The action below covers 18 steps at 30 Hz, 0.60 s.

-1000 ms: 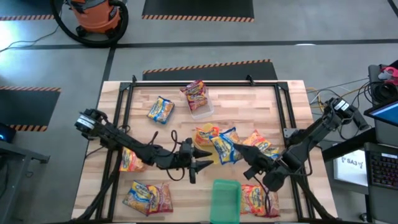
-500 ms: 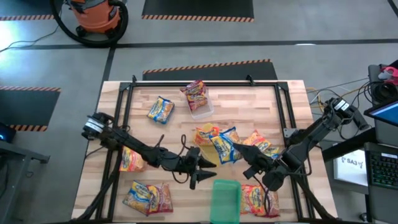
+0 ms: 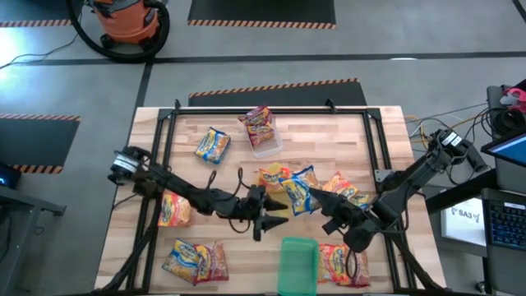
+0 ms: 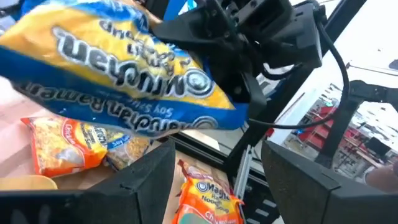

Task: Sort Maruchan noodles
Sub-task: Put the blue noodle pack into the green bin

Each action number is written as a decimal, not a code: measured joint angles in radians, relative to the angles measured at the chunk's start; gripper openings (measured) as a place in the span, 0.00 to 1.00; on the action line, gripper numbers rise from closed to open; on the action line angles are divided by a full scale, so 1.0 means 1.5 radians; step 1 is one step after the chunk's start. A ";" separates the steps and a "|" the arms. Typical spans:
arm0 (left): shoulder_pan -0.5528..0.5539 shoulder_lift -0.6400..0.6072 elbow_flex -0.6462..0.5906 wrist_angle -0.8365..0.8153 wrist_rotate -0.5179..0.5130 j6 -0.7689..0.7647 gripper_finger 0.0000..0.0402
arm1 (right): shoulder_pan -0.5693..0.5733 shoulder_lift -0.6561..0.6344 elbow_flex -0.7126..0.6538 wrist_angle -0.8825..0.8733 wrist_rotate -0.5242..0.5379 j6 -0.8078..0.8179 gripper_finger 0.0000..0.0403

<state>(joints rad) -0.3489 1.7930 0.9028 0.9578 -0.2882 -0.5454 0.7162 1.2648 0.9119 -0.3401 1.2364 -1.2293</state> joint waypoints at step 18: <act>0.056 0.020 -0.196 0.355 -0.010 0.003 0.55 | -0.050 0.000 0.051 -0.016 -0.006 -0.024 0.28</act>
<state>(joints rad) -0.2656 1.8229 0.6087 1.4903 -0.3033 -0.5404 0.6410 1.2644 0.9886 -0.3639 1.2269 -1.2646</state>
